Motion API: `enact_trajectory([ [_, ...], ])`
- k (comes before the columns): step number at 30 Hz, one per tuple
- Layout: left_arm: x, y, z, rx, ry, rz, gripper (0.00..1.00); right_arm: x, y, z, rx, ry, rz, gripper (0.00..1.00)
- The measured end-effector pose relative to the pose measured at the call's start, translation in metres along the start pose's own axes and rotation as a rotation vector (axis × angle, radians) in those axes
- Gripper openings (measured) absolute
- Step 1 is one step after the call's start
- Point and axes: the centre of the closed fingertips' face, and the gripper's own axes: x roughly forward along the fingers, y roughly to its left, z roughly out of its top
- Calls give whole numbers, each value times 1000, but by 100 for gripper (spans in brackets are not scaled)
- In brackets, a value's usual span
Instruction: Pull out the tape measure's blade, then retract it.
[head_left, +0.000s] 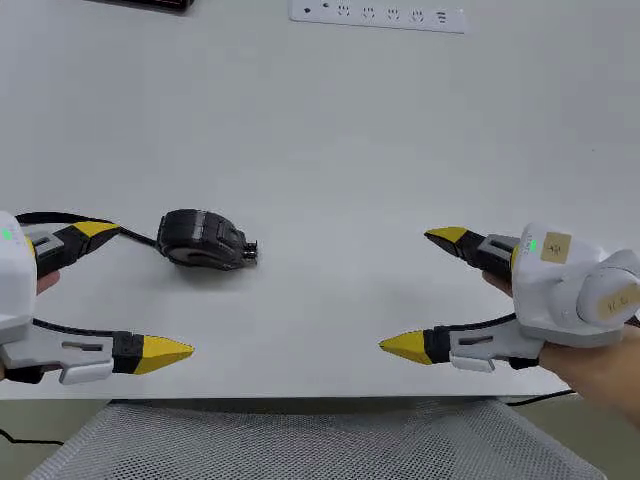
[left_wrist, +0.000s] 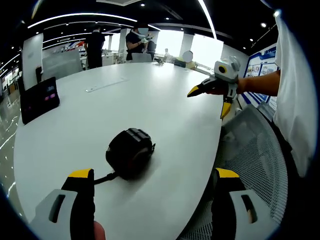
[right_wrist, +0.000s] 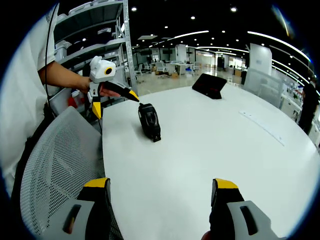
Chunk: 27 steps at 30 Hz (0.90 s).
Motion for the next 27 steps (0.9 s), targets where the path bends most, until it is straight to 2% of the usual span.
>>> enact_trajectory([
  [8,7,10,3,42,25,-16,97,9,-4,3,-24,6,25,82],
  [15,14,16,1,72,54,-30,97,16,-9,5,-44,13,46,83],
  [17,16,20,-1,86,66,-29,97,17,-11,9,-36,0,53,82],
  [19,16,24,0,91,65,-33,96,19,-14,12,-31,-6,56,82],
  [23,21,32,-1,118,96,-32,93,25,-14,13,-53,6,67,82],
  [27,25,36,1,136,109,-40,90,30,-14,14,-71,20,81,82],
])
